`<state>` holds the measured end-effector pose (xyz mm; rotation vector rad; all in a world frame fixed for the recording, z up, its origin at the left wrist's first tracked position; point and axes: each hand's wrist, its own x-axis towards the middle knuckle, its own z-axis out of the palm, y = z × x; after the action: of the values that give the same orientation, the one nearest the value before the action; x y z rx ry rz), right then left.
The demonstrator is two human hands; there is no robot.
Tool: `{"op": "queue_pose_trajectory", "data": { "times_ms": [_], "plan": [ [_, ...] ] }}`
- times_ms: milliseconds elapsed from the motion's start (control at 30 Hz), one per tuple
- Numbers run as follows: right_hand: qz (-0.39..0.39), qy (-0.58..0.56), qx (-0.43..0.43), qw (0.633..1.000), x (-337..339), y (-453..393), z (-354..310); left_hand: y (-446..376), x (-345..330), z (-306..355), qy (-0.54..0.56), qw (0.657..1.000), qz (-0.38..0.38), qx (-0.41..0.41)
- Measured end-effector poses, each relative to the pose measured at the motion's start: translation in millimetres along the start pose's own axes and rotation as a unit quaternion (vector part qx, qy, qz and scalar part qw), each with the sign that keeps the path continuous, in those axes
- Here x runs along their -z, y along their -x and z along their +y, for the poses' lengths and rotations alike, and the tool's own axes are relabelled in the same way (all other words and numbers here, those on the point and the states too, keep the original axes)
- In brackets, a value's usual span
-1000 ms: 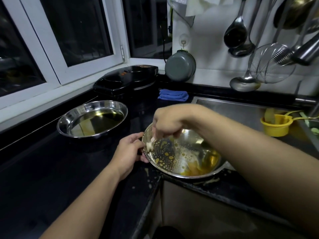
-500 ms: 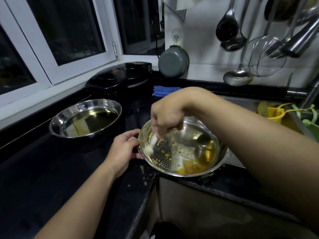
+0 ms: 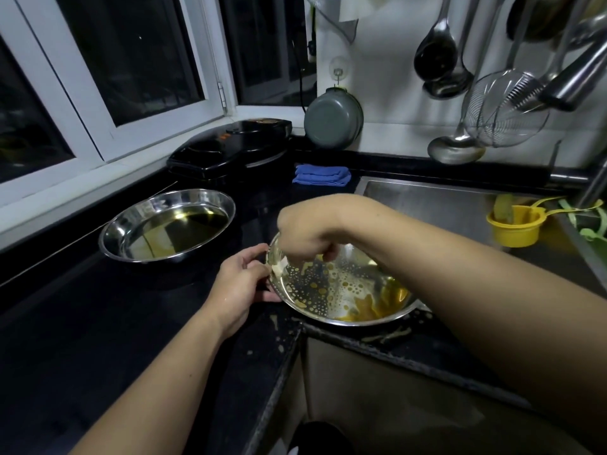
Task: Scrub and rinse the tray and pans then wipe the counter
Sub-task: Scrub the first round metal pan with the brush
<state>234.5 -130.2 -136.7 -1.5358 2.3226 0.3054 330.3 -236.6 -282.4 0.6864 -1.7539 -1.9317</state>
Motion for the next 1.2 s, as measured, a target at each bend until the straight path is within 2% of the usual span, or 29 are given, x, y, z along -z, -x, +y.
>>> {"op": "queue_pose_trajectory", "data": {
  "times_ms": [67,200,267,433,533,700,767,833,933,1100,1200],
  "plan": [
    [-0.022,-0.007,0.020,1.000,-2.4,1.0,-5.3,-0.3,1.7,-0.5,0.000,1.000,0.004,-0.004],
    [-0.159,0.040,0.041,0.986,-4.9,20.4,7.8,0.3,-0.2,-0.1,-0.003,1.000,0.010,-0.011],
    [-0.183,0.042,0.038,0.981,-0.3,31.3,14.9,2.8,-1.9,1.0,-0.006,1.000,0.017,-0.010],
    [-0.059,0.060,0.072,0.994,-5.8,24.4,-3.0,5.3,-1.6,2.1,-0.038,0.998,0.025,-0.033],
    [-0.121,0.088,0.093,0.984,-11.4,40.5,6.6,5.8,-4.0,2.0,-0.062,0.996,0.043,-0.051],
    [-0.200,0.028,0.049,0.978,-7.0,79.5,56.5,7.2,-5.6,2.1,-0.083,0.992,0.081,-0.051],
    [-0.169,-0.023,0.058,0.984,-9.0,76.0,54.6,6.1,-5.2,0.0,-0.100,0.989,0.097,-0.056],
    [-0.091,-0.068,0.074,0.991,-11.6,62.6,38.7,5.8,-7.3,-2.6,-0.130,0.983,0.114,-0.067],
    [-0.013,-0.059,0.068,0.996,-14.5,42.3,8.9,8.4,-12.6,-3.5,-0.165,0.973,0.143,-0.082],
    [-0.077,0.141,0.063,0.985,-14.9,66.2,16.9,7.4,-16.1,-3.8,-0.188,0.958,0.200,-0.079],
    [-0.115,0.089,0.018,0.989,-2.6,89.1,38.4,8.6,-18.3,-2.9,-0.189,0.954,0.221,-0.073]
  ]
}}
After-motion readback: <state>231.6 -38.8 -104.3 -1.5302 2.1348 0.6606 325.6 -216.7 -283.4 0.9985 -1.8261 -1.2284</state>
